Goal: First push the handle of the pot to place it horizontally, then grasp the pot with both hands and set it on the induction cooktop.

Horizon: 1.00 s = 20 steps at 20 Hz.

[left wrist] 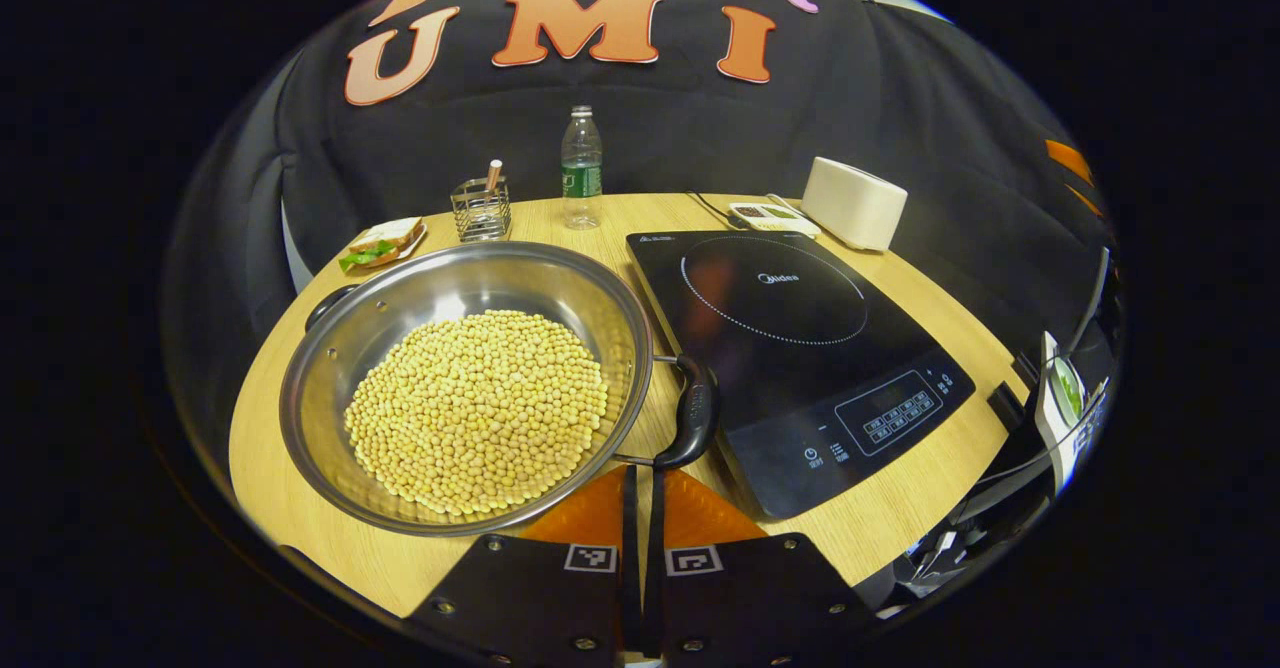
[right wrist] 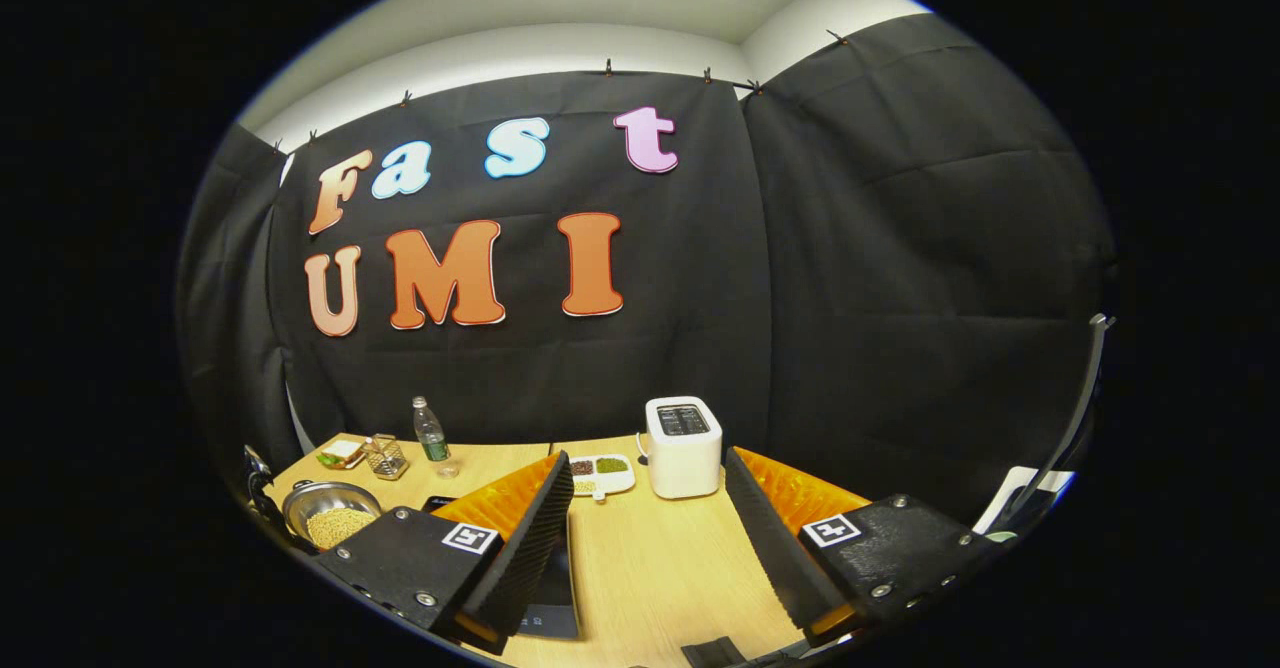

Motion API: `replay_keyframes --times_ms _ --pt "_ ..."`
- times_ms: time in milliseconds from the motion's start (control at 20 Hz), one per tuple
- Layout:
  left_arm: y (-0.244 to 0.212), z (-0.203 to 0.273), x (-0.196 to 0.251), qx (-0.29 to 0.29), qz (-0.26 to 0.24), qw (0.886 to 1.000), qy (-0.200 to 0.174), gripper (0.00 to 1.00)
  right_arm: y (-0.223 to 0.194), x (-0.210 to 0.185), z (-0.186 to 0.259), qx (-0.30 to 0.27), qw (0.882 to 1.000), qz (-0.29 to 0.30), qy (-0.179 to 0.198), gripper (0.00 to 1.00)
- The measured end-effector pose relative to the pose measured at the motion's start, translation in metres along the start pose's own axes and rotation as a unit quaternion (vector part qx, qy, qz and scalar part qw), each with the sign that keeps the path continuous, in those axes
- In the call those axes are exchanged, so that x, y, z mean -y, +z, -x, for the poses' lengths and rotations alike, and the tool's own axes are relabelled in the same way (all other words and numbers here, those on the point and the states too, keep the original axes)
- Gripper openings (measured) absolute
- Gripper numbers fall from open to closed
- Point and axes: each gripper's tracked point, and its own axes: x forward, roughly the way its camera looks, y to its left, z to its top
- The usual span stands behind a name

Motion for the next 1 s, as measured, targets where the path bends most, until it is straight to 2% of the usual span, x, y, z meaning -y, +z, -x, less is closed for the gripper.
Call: replay_keyframes --times_ms 300,1000 --pt "0.013 -0.017 0.007 -0.01 0.044 0.999 -0.013 0.02 -0.006 0.006 -0.004 -0.007 1.0 0.0 0.0 0.95" --pt "0.04 -0.053 0.014 -0.018 0.052 0.998 -0.026 0.01 -0.024 0.019 -0.019 -0.03 0.999 -0.001 -0.013 0.95"
